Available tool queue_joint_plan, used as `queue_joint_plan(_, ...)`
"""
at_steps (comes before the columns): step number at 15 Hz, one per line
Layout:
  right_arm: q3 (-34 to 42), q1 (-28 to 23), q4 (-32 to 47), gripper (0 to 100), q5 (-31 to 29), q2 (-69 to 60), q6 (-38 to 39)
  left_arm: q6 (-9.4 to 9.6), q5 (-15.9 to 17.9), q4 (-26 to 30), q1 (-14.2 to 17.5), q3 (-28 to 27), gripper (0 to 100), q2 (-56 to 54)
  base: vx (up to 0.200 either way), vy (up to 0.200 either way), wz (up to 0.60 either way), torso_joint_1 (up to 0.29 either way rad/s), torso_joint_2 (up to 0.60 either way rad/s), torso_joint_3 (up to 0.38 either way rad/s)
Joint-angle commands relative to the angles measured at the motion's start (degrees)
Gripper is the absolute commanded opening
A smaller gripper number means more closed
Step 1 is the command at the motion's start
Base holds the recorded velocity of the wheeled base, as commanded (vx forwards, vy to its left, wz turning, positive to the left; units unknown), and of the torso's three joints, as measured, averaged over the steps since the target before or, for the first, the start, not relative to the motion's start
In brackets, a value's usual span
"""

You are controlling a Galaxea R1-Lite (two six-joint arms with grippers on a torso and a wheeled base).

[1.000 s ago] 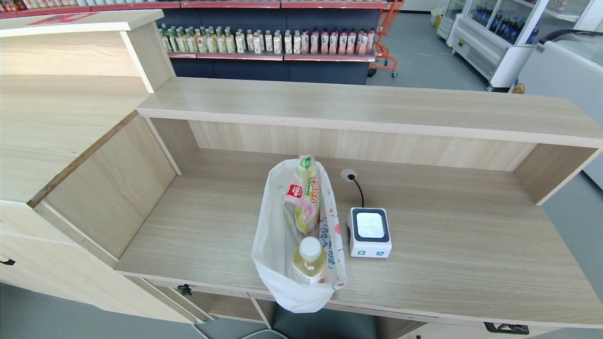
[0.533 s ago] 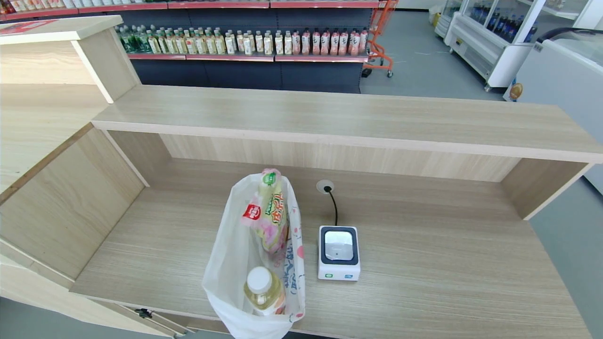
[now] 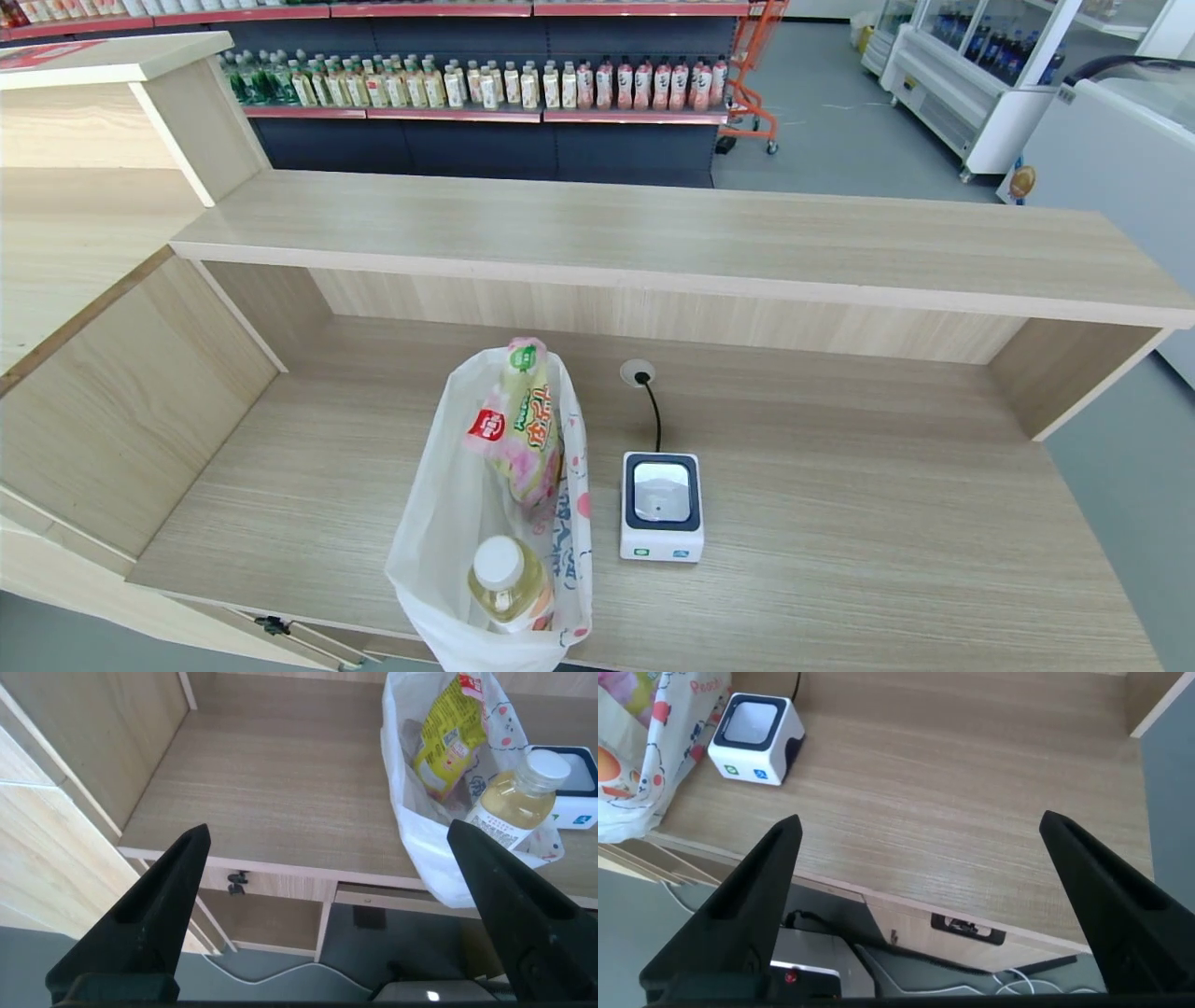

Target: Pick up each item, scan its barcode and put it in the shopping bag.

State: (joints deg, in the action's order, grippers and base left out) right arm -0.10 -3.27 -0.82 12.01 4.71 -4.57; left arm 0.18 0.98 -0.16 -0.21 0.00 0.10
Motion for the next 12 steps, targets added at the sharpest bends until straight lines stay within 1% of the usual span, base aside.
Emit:
queue_joint_plan(1,0.01,0.02,0.03,100,-0.05,0.30,0.26,-0.01,-0.01,-0.02,0.03,0.00,100,-0.01,0.000,0.000,0.00,0.000,0.00,0.000)
queue_joint_plan(12,-0.08,0.02,-0.06,100,-0.05,0.30,0.44,-0.01,-0.01,-0.02,0.03,0.00,100,-0.01,0.000,0.000,0.00,0.000,0.00,0.000)
